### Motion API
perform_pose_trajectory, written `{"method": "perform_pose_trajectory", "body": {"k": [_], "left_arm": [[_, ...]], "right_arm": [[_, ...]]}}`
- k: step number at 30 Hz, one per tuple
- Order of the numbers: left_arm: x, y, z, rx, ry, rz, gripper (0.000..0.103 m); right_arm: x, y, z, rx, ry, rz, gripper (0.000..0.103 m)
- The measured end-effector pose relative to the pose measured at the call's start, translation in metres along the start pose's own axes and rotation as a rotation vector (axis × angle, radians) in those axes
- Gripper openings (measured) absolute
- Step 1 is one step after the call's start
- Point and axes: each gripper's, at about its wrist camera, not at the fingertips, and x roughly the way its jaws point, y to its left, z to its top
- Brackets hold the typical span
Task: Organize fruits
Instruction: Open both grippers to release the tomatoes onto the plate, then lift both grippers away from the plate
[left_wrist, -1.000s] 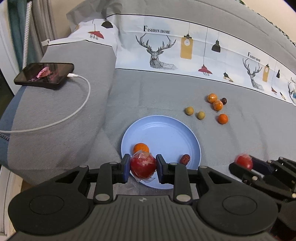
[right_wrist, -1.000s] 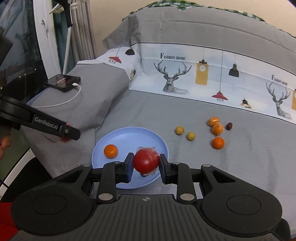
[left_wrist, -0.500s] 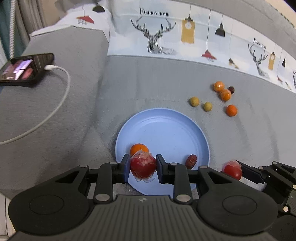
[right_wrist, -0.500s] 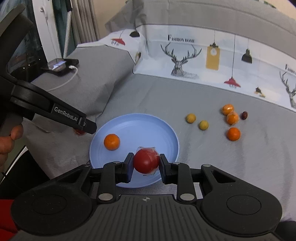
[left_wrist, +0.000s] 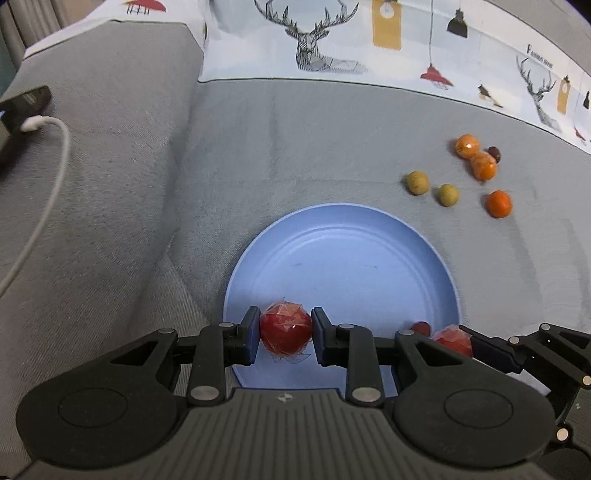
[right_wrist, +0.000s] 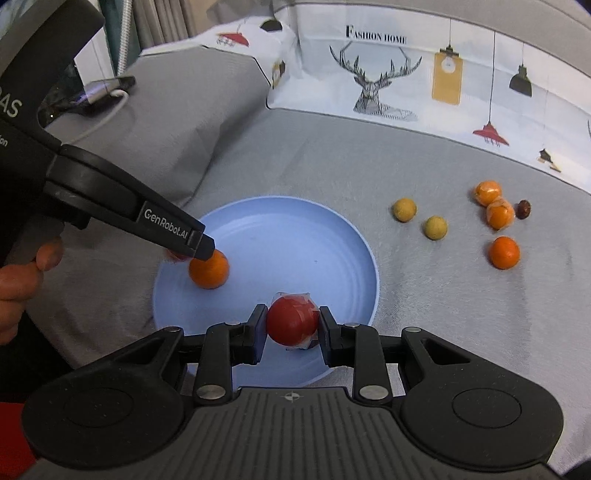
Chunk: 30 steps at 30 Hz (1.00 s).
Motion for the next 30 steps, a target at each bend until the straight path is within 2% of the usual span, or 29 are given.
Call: {"method": "perform_pose_trajectory", "body": {"k": [2,3,4,5,6,8,12,17,22,25,30], "left_arm": [[0.005,0.002,0.004,0.003,-0.001,0.004,0.036],[0.006,0.003,0.005,0.003,-0.013,0.004,0.043],[0.005,0.004,0.006,0.005,-0.037,0.006,0.067],[0.001,0.005,0.007,0.006,-0.072,0.012,0.092],[-0.004,0.006,0.006,0.006,-0.109,0.022,0.100],[-0.016,0.005,0.005,0.019,-0.181,0.025,0.103],[-0.028,0.002,0.000,0.057,-0.166,0.024,0.102],[-0.053,0.009,-0.032,0.037,-0.128,0.024,0.103],[-0.079,0.013,-0.068,0.004,-0.098,0.061,0.103],[-0.092,0.014,-0.079,0.007,-0.103,0.087,0.103],[-0.119,0.010,-0.084,-0.013,-0.167,0.117,0.103]], "right_arm": [[0.007,-0.003,0.002,-0.002,0.009,0.001,0.031],[0.010,-0.005,0.003,-0.004,0.010,0.006,0.031],[0.013,-0.006,0.005,-0.008,0.009,0.016,0.031],[0.014,-0.008,0.007,-0.018,0.006,0.028,0.037],[0.015,-0.008,0.009,-0.031,0.002,0.037,0.055],[0.013,-0.008,0.014,-0.053,-0.015,0.032,0.076],[-0.003,-0.010,0.019,-0.063,-0.029,0.019,0.089],[-0.033,-0.008,0.004,-0.011,0.022,0.041,0.095],[-0.059,0.005,-0.017,0.023,0.048,0.032,0.099],[-0.075,0.012,-0.020,0.005,0.015,0.018,0.100],[-0.105,0.022,-0.023,-0.025,-0.065,-0.003,0.101]]}}
